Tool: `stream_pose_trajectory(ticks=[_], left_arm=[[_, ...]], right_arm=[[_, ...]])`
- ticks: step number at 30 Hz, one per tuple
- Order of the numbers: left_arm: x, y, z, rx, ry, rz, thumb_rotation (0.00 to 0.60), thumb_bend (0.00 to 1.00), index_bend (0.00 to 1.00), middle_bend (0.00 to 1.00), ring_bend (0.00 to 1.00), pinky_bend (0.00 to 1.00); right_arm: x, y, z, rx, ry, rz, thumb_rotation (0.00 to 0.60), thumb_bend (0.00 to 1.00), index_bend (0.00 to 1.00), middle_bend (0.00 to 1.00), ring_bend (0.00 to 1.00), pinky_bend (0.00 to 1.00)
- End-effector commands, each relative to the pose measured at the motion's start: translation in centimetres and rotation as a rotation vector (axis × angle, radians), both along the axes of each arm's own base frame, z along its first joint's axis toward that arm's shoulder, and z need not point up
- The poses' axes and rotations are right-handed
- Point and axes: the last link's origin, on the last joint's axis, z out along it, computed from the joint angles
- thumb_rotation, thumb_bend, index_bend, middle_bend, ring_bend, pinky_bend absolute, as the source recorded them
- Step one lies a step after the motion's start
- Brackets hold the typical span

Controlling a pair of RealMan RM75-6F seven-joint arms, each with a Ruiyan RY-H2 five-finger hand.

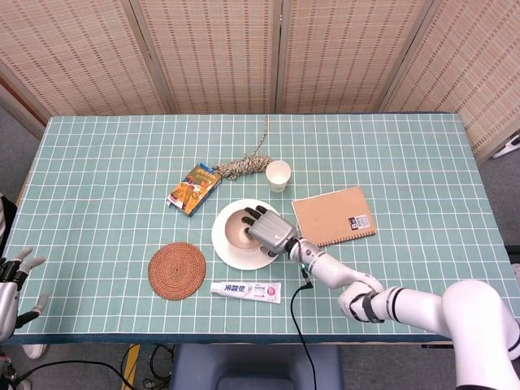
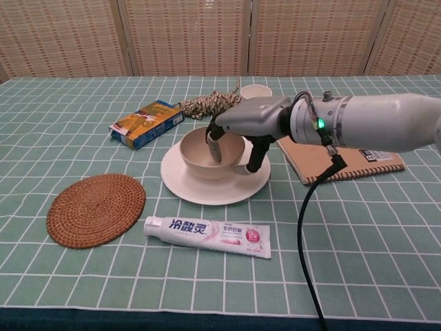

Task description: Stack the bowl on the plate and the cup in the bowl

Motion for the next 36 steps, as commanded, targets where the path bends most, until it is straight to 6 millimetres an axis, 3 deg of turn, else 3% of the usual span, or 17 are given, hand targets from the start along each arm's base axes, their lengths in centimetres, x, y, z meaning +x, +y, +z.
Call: stream_pose_trajectory(ticks=[1,11,18,23,36], left_arm=[[0.1,0.0,0.0,-0.001,-0.001,-0.003,0.6,0.3,0.24,0.15,0.21,0.13],[0.5,0.4,-0.2,-0.004,-0.004,-0.021,0.6,0.3,0.24,0.15,0.21,0.13],[0.8,0.5,-0.2,-0.007,-0.002,-0.027,0.6,0.3,0.24,0.15,0.21,0.13],[0.9,0.4,-0.1,-0.004,0.0,-0.026,0.6,0.3,0.24,0.15,0.21,0.13],[0.3,-0.3,0.5,0.009,0.015,0.005,0.6,0.3,0.24,0.15,0.21,0.13]], right_arm=[[-0.1,0.2,0.5,-0.01,-0.003,0.002,0.6,0.34,0.24,0.11,0.01,0.11],[-1.0,0.6,5.9,-0.103,-0.079,-0.001,0.6,0.34,0.2,0.1,0.01,0.11],[-1.1,-2.0,9.5,-0.187,-0.147,-0.091,0.6,0.31,0.2,0.1,0.01,0.11],[-0.6,-4.3,9.7,-0.196,-0.142,-0.152,0.6,0.23,0.2,0.1,0.01,0.11],[0.1,-9.6,6.5,-0.199,-0.042,-0.285,0.6,0.12,0.13,0.08,0.01,0.11]])
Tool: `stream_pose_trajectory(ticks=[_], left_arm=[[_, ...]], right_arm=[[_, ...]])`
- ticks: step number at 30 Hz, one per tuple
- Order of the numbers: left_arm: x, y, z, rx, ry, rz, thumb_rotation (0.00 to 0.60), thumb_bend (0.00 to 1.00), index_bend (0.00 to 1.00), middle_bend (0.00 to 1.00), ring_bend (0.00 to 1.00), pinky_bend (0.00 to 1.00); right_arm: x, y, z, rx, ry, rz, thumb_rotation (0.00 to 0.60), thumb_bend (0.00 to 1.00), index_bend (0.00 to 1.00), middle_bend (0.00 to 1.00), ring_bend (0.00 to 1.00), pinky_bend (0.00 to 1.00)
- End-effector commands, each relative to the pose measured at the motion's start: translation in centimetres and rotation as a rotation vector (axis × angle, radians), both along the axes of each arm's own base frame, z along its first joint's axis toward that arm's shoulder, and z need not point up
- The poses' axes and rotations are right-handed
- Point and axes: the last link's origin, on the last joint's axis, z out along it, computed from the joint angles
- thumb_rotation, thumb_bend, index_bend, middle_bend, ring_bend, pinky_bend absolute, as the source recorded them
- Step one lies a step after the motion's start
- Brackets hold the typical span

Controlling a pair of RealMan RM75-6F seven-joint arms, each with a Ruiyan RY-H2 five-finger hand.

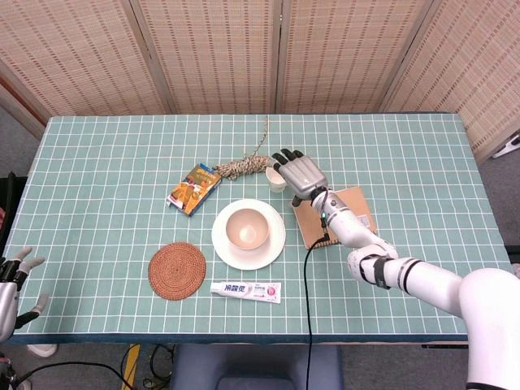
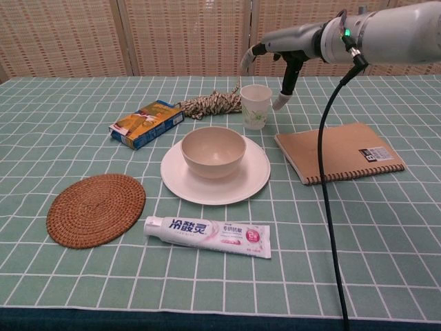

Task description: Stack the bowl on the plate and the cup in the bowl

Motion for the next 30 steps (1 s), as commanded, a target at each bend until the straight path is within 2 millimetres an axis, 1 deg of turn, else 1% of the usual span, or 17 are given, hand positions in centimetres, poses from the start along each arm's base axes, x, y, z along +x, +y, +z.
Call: stream_pose_trajectory(ticks=[1,13,18,22,25,30], left_arm=[[-0.2,-0.1,0.1,0.002,0.004,0.007,0.6,0.3,0.24,0.15,0.21,0.13],[-0.7,-0.5,0.4,0.009,0.013,0.035,0.6,0.3,0.24,0.15,0.21,0.13],[-1.0,-0.7,0.4,0.008,0.016,0.047,0.6,0.3,0.24,0.15,0.21,0.13],[-1.1,-0.8,0.6,0.012,0.017,0.051,0.6,0.3,0.24,0.15,0.21,0.13],[-1.2,-0.9,0.6,0.011,0.018,0.059,0.6,0.3,0.24,0.15,0.21,0.13],[-1.4,-1.0,0.6,0.012,0.019,0.068,0.6,0.3,0.24,0.15,0.21,0.13]], right_arm=[[0.7,-1.1,-1.5,0.021,0.027,-0.027,0.6,0.12,0.13,0.07,0.01,0.11],[1.0,-4.1,-3.6,0.022,0.044,-0.131,0.6,0.13,0.13,0.07,0.01,0.11],[1.1,-4.7,-4.3,0.028,0.037,-0.165,0.6,0.16,0.13,0.08,0.01,0.11],[1.2,-5.1,-5.0,0.034,0.042,-0.183,0.6,0.17,0.13,0.1,0.01,0.11],[1.3,-5.2,-5.5,0.03,0.038,-0.192,0.6,0.21,0.17,0.13,0.01,0.13],[1.3,-5.5,-5.8,0.01,0.022,-0.203,0.6,0.28,0.32,0.2,0.09,0.24]])
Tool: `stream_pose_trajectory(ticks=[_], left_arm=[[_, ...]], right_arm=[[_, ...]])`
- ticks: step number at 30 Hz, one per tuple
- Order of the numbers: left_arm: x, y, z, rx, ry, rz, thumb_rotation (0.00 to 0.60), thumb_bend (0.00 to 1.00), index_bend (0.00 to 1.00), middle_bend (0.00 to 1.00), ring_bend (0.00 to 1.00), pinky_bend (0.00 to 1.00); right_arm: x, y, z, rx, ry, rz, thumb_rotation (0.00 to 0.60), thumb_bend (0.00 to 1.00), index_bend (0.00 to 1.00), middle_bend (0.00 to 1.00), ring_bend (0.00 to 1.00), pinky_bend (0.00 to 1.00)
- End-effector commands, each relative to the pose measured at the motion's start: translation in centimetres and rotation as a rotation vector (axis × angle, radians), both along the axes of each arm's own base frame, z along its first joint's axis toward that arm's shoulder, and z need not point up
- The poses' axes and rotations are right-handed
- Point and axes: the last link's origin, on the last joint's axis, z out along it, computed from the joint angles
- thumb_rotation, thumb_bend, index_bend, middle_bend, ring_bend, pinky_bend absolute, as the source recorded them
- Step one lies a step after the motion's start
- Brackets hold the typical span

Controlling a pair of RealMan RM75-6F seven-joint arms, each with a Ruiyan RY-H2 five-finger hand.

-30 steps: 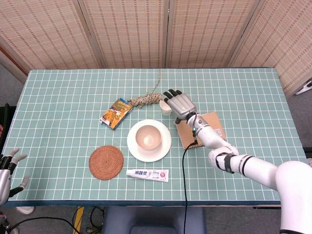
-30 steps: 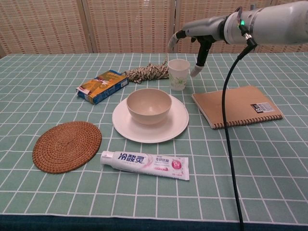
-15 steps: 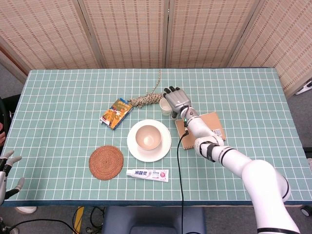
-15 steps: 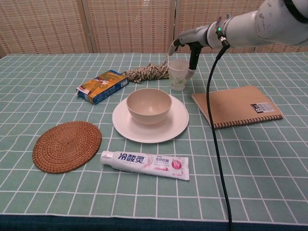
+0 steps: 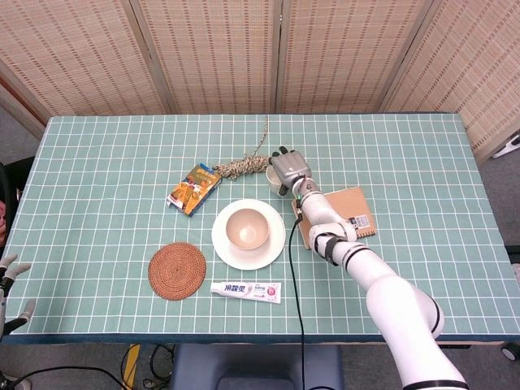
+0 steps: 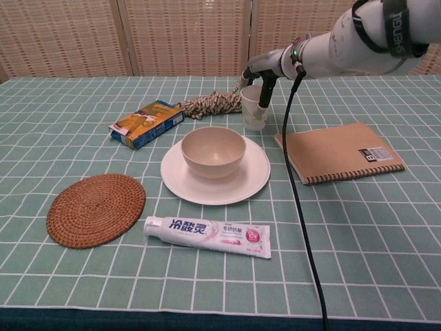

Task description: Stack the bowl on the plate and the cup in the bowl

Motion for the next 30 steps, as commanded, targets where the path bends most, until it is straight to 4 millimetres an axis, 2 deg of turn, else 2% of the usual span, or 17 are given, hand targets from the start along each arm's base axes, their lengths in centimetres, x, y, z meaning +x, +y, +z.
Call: stream_pose_trajectory(ticks=[1,4,8,15,21,24,30], left_arm=[[-0.1,0.0,0.0,0.0,0.001,0.001,0.6,0.3,0.24,0.15,0.21,0.13],[-0.1,0.0,0.0,0.0,0.001,0.001,0.6,0.3,0.24,0.15,0.21,0.13],[-0.1,0.0,0.0,0.0,0.0,0.003,0.6,0.3,0.24,0.15,0.21,0.13],[0.0,0.3,-0.2,-0.003,-0.003,-0.003,0.6,0.3,0.24,0.15,0.21,0.13],[0.4,0.7,-0.5,-0.01,-0.006,-0.022,0.6,0.3,0.24,0.15,0.21,0.13],[0.6,0.8,-0.6,-0.012,-0.007,-0.029,0.6,0.3,0.24,0.15,0.21,0.13],[1.0,0.9,-0.7,-0.017,-0.008,-0.038,0.6,0.3,0.24,0.15,0.21,0.13]], right_arm=[[0.2,0.0,-0.4,-0.005,-0.011,-0.006,0.6,0.29,0.35,0.21,0.1,0.27],[0.2,-0.2,-0.4,-0.013,-0.009,-0.001,0.6,0.31,0.4,0.23,0.12,0.31],[0.5,-0.3,0.2,-0.015,-0.023,0.01,0.6,0.31,0.42,0.24,0.13,0.32],[1.6,0.4,3.7,-0.003,-0.069,0.1,0.6,0.31,0.42,0.24,0.13,0.33],[2.7,4.3,7.5,0.061,-0.116,0.216,0.6,0.3,0.42,0.24,0.13,0.33],[2.9,6.2,8.6,0.083,-0.118,0.268,0.6,0.3,0.42,0.24,0.13,0.33],[3.0,9.3,9.1,0.131,-0.139,0.332,0.6,0.29,0.42,0.24,0.13,0.33]])
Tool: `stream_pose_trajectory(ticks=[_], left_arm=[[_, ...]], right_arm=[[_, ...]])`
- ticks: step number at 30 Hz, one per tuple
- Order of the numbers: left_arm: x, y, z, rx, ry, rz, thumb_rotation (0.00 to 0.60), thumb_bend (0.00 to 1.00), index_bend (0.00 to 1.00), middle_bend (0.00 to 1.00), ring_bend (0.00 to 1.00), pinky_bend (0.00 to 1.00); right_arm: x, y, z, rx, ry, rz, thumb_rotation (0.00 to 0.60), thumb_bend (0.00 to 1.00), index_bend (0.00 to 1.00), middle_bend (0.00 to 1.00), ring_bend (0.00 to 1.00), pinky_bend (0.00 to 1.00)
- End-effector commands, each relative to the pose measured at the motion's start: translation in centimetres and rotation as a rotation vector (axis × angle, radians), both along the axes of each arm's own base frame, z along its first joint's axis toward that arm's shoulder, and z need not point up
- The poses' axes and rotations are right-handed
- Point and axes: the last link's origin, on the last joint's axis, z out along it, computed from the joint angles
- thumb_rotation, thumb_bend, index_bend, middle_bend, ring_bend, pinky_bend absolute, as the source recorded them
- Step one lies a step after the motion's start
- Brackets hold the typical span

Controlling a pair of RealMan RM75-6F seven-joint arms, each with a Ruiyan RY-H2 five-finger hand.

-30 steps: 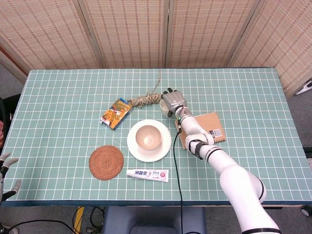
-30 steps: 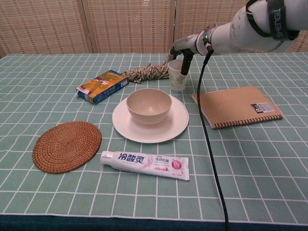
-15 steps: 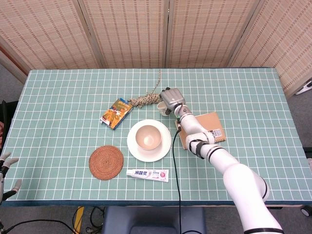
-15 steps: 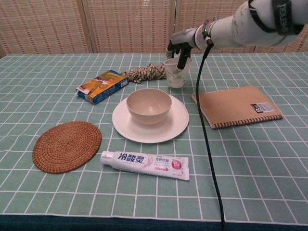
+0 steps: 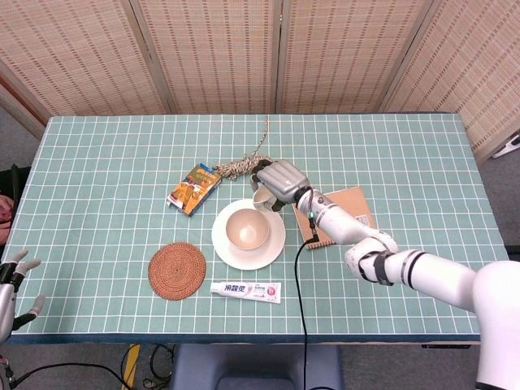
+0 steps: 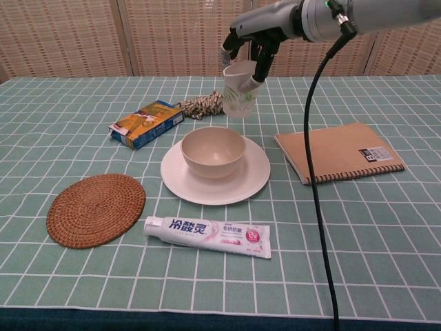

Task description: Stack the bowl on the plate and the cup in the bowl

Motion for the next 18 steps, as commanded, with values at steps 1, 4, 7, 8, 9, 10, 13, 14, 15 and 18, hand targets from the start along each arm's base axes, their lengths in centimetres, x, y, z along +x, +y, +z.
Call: stream_pose_trajectory(ticks=[1,4,7,8,9,10,13,14,15,18], left_arm=[[0.1,0.0,0.0,-0.001,0.0,-0.003,0.6,0.3,0.24,0.15,0.21,0.13],[0.2,-0.1,0.0,0.0,-0.001,-0.006,0.6,0.3,0.24,0.15,0.21,0.13],[0.2,-0.2,0.0,0.001,0.0,-0.002,0.6,0.3,0.24,0.15,0.21,0.13],[0.2,-0.3,0.0,0.001,0.0,-0.001,0.6,0.3,0.24,0.15,0.21,0.13],[0.1,-0.3,0.0,0.002,0.0,0.0,0.6,0.3,0.24,0.15,0.21,0.13],[0.1,-0.4,0.0,0.003,-0.001,0.002,0.6,0.3,0.24,0.15,0.21,0.13],[-0.1,-0.5,0.1,0.005,0.0,0.009,0.6,0.3,0.24,0.15,0.21,0.13],[-0.1,-0.6,0.1,0.006,0.0,0.011,0.6,0.3,0.24,0.15,0.21,0.13],[-0.2,-0.6,0.1,0.006,0.0,0.012,0.6,0.3,0.24,0.15,0.21,0.13],[-0.2,-0.7,0.2,0.007,-0.001,0.014,0.6,0.3,0.24,0.15,0.21,0.13]], right_arm=[[-0.6,1.9,1.6,-0.003,-0.009,0.054,0.6,0.29,0.42,0.24,0.13,0.33],[-0.7,2.8,0.9,0.022,-0.001,0.08,0.6,0.29,0.42,0.24,0.13,0.33],[-0.8,3.3,-0.2,0.044,0.009,0.1,0.6,0.29,0.42,0.24,0.13,0.33],[-0.9,3.4,-0.6,0.052,0.01,0.101,0.6,0.29,0.42,0.24,0.13,0.33],[-0.9,3.5,-1.0,0.06,0.013,0.104,0.6,0.29,0.42,0.24,0.13,0.33],[-0.9,3.6,-1.5,0.069,0.018,0.109,0.6,0.29,0.42,0.24,0.13,0.33],[-0.7,3.7,-2.8,0.08,0.017,0.123,0.6,0.28,0.42,0.23,0.13,0.33],[-0.6,3.8,-3.2,0.085,0.011,0.124,0.6,0.28,0.42,0.22,0.13,0.33],[-0.5,3.8,-3.6,0.091,0.008,0.127,0.6,0.28,0.42,0.22,0.13,0.33],[-0.1,3.7,-4.7,0.092,0.01,0.149,0.6,0.28,0.42,0.21,0.13,0.32]])
